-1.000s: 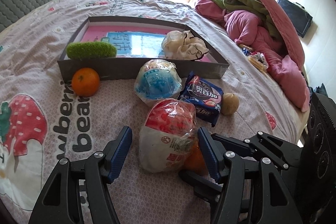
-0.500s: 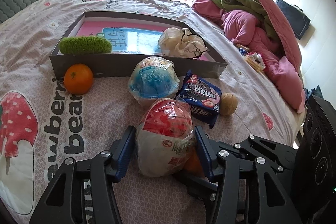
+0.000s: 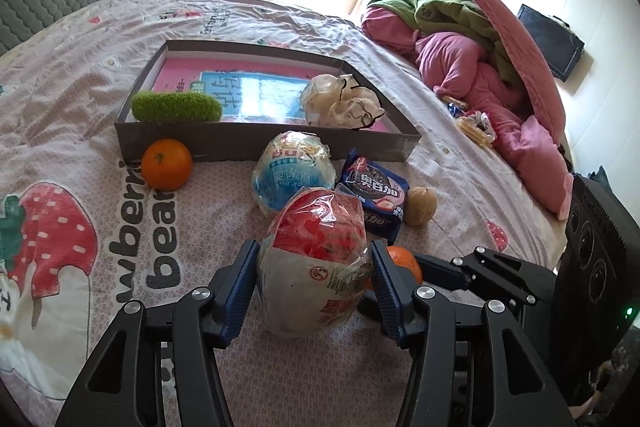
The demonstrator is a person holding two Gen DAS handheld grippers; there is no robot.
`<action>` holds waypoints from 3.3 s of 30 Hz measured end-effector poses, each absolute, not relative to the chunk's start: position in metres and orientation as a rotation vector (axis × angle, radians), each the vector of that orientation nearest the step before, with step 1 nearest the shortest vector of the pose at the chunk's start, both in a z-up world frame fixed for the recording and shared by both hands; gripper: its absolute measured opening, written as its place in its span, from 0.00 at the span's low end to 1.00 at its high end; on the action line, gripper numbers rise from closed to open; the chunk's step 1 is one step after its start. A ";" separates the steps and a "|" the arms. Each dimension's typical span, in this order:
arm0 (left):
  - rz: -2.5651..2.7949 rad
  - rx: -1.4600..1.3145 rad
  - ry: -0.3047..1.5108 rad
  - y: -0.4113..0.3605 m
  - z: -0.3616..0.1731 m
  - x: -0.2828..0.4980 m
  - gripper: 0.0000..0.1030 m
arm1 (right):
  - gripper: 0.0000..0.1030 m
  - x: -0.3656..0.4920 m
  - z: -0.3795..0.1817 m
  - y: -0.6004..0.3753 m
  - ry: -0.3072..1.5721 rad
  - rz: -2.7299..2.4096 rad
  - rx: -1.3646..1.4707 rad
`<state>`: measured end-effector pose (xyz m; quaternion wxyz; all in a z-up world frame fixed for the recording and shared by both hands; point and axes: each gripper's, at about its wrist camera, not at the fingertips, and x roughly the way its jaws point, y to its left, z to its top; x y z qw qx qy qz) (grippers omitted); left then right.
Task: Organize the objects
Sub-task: 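Grasp the wrapped red-and-white ball with the left gripper while the right gripper grasps a mandarin, then carry the wrapped ball with the left gripper while the right gripper carries the mandarin toward the tray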
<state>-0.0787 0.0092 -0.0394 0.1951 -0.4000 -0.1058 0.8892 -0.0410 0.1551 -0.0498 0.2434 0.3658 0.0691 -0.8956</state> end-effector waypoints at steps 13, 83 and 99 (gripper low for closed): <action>2.540 -1.063 -0.272 0.005 -0.027 -0.070 0.55 | 0.39 -0.041 -0.035 0.165 0.162 -2.512 0.923; 2.662 -0.918 -0.231 -0.004 -0.012 -0.075 0.55 | 0.39 -0.063 -0.006 0.208 -0.019 -2.686 0.824; 2.700 -0.921 -0.268 -0.022 -0.015 -0.097 0.55 | 0.39 -0.076 -0.001 0.209 -0.010 -2.697 0.815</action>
